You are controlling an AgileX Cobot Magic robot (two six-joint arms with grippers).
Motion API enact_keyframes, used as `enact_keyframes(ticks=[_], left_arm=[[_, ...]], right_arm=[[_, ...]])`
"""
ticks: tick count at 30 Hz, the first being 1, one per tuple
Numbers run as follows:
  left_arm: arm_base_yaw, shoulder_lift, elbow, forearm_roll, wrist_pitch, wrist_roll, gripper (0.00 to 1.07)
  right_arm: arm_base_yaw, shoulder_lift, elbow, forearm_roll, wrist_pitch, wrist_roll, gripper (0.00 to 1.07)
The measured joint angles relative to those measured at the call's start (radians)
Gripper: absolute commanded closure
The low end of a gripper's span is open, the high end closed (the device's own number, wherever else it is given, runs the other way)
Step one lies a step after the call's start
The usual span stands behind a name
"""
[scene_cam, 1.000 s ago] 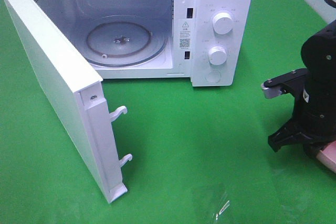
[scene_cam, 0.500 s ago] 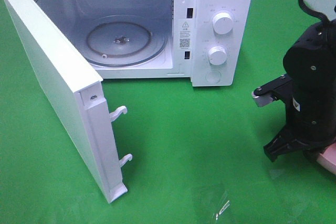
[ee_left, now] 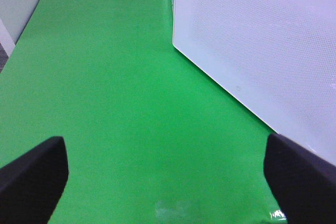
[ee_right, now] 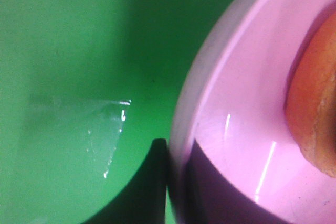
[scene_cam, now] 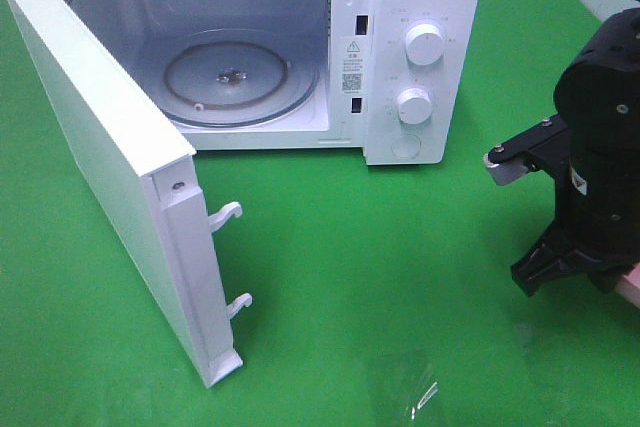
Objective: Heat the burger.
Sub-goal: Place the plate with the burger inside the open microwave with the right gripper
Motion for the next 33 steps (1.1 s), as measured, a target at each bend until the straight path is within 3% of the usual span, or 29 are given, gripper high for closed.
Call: enact_keyframes(ticks=[7,21,33], left_arm=[[0.0,0.0,0.0,0.0,0.0,0.0,0.14],[0.0,0.0,0.0,0.0,0.0,0.0,0.14],[0.0,0.0,0.0,0.0,0.0,0.0,0.14]], right_arm=[[0.0,-0.026,0.004,0.004,0.022,0.0,1.06],[0.004,-0.208,0.128,0.034,0.016,0.013,1.06],[0.161,-0.3,0.189,0.03,0.036,0.019,1.05]])
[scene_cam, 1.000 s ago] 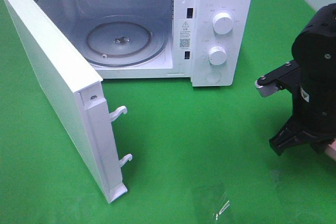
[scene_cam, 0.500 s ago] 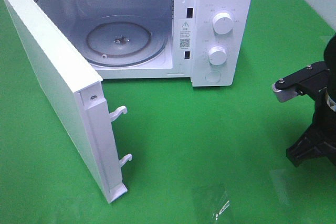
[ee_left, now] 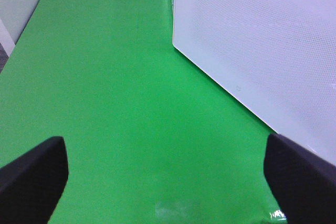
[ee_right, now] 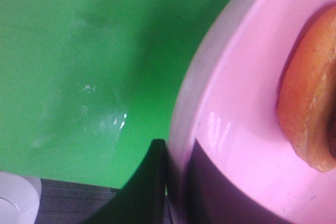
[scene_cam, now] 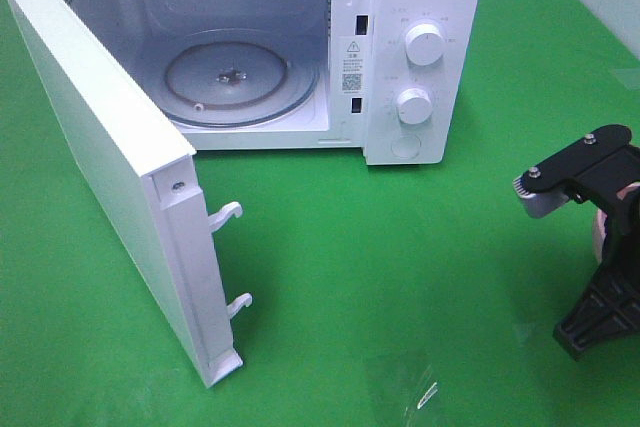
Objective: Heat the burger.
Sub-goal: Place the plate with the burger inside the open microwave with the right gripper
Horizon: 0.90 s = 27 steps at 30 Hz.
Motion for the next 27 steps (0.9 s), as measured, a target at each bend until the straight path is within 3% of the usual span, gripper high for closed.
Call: enact_keyframes(ticks=[27], left_arm=[[0.0,0.0,0.0,0.0,0.0,0.0,0.14]], right_arm=[[0.271,-0.012,0.02,-0.024,0.039,0.015,1.03]])
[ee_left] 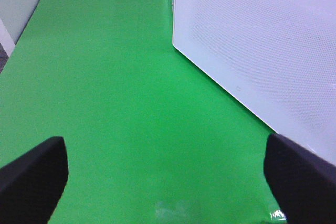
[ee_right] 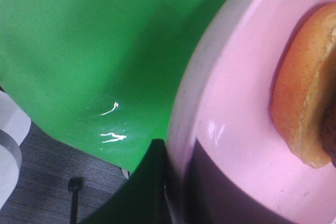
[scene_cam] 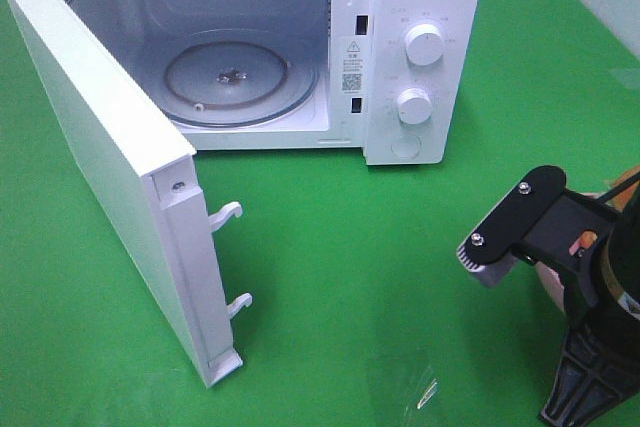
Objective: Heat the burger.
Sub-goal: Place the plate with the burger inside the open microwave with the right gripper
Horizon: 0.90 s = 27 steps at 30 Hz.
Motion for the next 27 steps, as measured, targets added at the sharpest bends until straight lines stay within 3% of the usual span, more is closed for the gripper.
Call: enact_keyframes(ticks=[27], left_arm=[[0.0,0.0,0.0,0.0,0.0,0.0,0.14]], right_arm=[[0.247,0.0,0.0,-0.08,0.008,0.0,1.02]])
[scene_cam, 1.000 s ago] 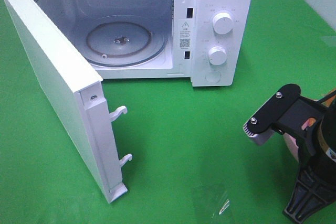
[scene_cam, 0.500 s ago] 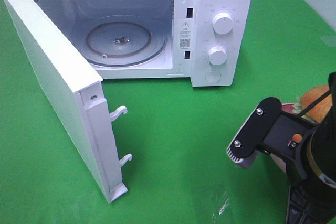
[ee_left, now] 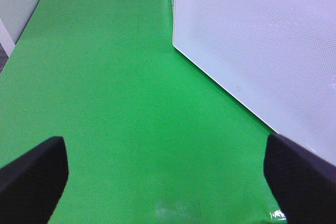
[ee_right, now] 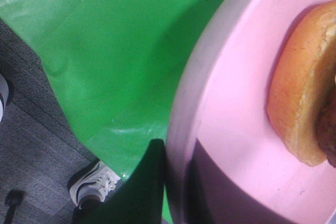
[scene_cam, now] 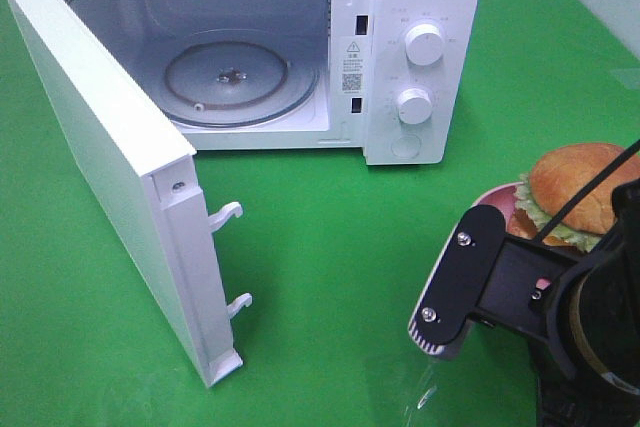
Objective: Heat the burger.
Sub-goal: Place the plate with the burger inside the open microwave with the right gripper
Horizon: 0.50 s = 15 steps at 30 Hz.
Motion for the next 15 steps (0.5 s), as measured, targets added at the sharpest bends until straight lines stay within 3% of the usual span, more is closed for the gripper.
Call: enact_keyframes(ticks=[15], left_arm=[[0.0,0.0,0.0,0.0,0.0,0.0,0.14]], right_arm=[[0.067,0.0,0.0,-0.076,0.001,0.0,1.02]])
